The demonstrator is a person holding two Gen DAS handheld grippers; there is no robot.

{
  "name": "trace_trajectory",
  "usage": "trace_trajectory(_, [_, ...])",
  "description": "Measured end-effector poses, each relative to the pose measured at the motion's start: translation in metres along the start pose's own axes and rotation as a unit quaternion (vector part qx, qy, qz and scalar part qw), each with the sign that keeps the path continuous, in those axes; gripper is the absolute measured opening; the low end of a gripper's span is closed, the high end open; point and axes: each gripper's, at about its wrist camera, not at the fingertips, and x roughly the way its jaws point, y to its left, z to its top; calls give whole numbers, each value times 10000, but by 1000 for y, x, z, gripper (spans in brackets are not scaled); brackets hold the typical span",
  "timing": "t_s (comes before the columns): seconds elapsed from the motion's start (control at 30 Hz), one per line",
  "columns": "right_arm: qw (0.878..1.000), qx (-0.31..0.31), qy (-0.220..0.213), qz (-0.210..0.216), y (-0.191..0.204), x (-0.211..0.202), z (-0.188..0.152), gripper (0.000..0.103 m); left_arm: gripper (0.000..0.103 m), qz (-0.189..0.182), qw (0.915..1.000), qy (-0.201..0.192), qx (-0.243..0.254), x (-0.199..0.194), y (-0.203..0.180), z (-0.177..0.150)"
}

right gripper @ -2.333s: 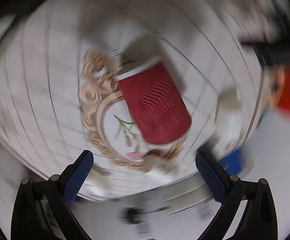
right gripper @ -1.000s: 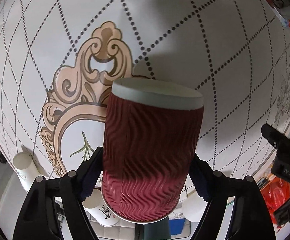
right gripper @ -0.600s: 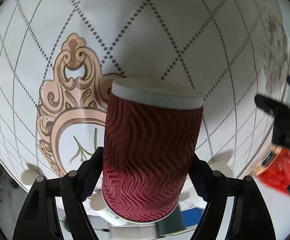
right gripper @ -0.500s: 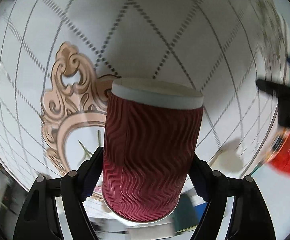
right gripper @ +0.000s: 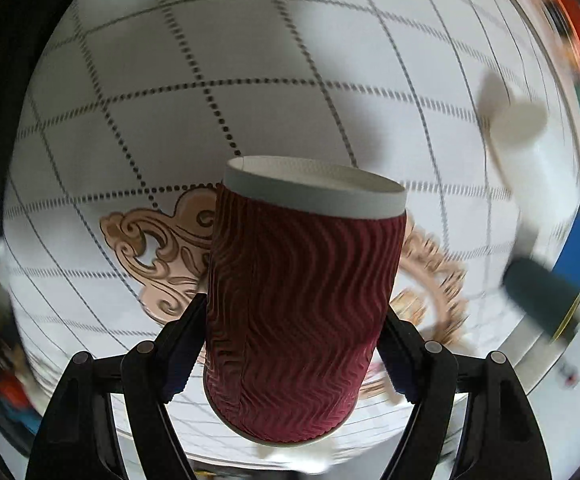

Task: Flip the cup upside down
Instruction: 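Rotate the right gripper to turn the red cup rim-down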

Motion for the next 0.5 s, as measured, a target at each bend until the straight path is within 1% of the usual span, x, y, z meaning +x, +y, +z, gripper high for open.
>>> trace_trajectory(0.07, [9989, 420, 6, 217, -5, 2, -4, 80, 97, 5, 10000, -12, 63, 0, -3, 0])
trace_trajectory(0.13, [9939, 1001, 0, 470, -12, 7, -15, 80, 97, 5, 9999, -15, 116, -1, -6, 1])
trace_trajectory(0.17, [9908, 1226, 2, 573, -14, 8, -18, 80, 98, 8, 9999, -19, 143, -1, -7, 0])
trace_trajectory(0.2, [9840, 1610, -1, 763, -19, 10, -23, 80, 98, 11, 9999, -22, 162, -1, -8, 0])
trace_trajectory(0.23, [9788, 1844, 3, 891, -21, 13, -26, 80, 97, 9, 9998, -22, 184, -2, -10, 0])
trace_trajectory(0.3, [9629, 2394, 22, 1245, -25, 16, -35, 80, 98, 16, 9998, -30, 219, -5, -19, 0])
trace_trajectory(0.33, [9500, 2740, 20, 1499, -27, 18, -40, 80, 98, 20, 9997, -29, 233, -5, -19, 0])
trace_trajectory(0.43, [9225, 3335, 26, 1945, -28, 22, -49, 80, 98, 14, 9997, -30, 254, -7, -25, 2])
trace_trajectory(0.5, [9009, 3744, 73, 2195, -27, 27, -55, 80, 98, 15, 9996, -37, 274, -8, -26, 4])
